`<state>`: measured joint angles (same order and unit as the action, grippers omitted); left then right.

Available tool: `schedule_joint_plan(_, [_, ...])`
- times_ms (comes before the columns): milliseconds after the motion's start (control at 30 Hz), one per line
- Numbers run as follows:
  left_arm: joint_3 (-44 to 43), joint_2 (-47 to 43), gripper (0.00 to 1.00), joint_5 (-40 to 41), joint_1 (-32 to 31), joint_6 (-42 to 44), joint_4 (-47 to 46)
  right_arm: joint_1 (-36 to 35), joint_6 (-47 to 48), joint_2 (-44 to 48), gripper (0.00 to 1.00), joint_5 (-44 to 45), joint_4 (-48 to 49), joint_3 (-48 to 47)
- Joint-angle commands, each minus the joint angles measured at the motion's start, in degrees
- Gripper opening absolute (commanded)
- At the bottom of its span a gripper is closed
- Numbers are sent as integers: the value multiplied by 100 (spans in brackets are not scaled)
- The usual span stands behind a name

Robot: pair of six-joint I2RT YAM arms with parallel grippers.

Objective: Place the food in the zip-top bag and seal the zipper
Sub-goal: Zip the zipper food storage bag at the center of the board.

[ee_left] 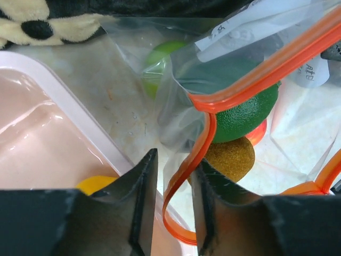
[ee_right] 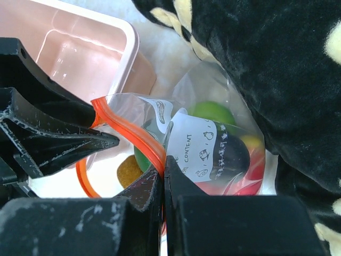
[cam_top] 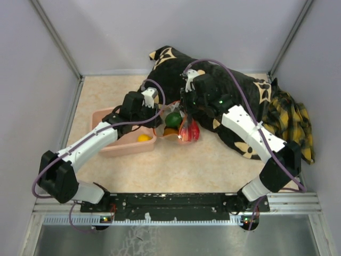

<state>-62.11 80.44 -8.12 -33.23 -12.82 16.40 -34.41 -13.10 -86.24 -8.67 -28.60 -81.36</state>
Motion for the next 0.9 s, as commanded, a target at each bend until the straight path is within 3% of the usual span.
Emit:
schedule_joint_plan(0, [-296, 19, 28, -231, 1, -39, -232, 31, 74, 221, 0, -34, 504, -18])
schedule_joint_plan(100, [-550, -9, 2, -283, 0, -253, -88, 29, 142, 262, 0, 98, 523, 1])
schedule_joint_plan(133, [-674, 1, 0, -273, 1, -349, 13, 31, 172, 289, 3, 161, 535, 16])
schedule_joint_plan(367, [-1780, 464, 0, -90, 41, -1164, 1272, 31, 472, 782, 31, 668, 826, 451])
schedule_joint_plan(567, [-1949, 622, 0, -362, 330, -1827, 1557, 29, 865, 1708, 53, 1154, 1348, 1290])
schedule_joint_plan(700, [-2071, 645, 0, -402, 508, -2003, 1648, 31, 1235, 2511, 60, 1008, 1836, 2040])
schedule_joint_plan(867, [-2177, 640, 0, -410, 524, -2011, 1681, 31, 1820, 3312, 61, 39, 2470, 3171])
